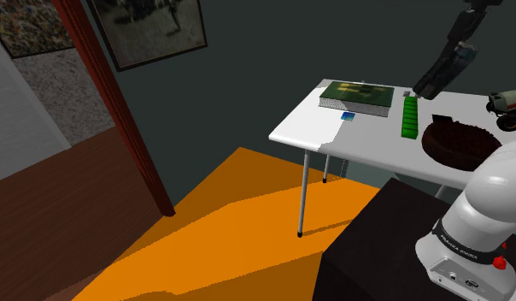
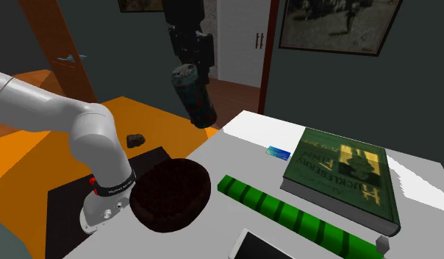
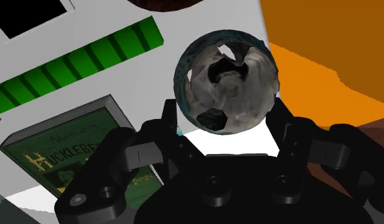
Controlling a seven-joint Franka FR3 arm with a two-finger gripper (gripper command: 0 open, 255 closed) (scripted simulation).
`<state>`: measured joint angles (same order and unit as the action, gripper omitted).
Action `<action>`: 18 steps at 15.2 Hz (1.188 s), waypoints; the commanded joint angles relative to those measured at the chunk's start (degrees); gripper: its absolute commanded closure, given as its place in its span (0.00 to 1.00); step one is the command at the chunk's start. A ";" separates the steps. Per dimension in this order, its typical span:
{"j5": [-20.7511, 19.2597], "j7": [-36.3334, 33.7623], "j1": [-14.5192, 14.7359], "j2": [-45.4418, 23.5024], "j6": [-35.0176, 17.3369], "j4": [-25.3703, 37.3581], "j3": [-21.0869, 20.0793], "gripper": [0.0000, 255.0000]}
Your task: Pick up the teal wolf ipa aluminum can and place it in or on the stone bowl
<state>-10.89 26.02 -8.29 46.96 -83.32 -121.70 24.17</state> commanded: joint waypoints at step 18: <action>-7.77 8.06 -5.04 10.71 2.71 -6.80 6.48 1.00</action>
<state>-18.44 34.12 -13.17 57.26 -80.00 -127.50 30.49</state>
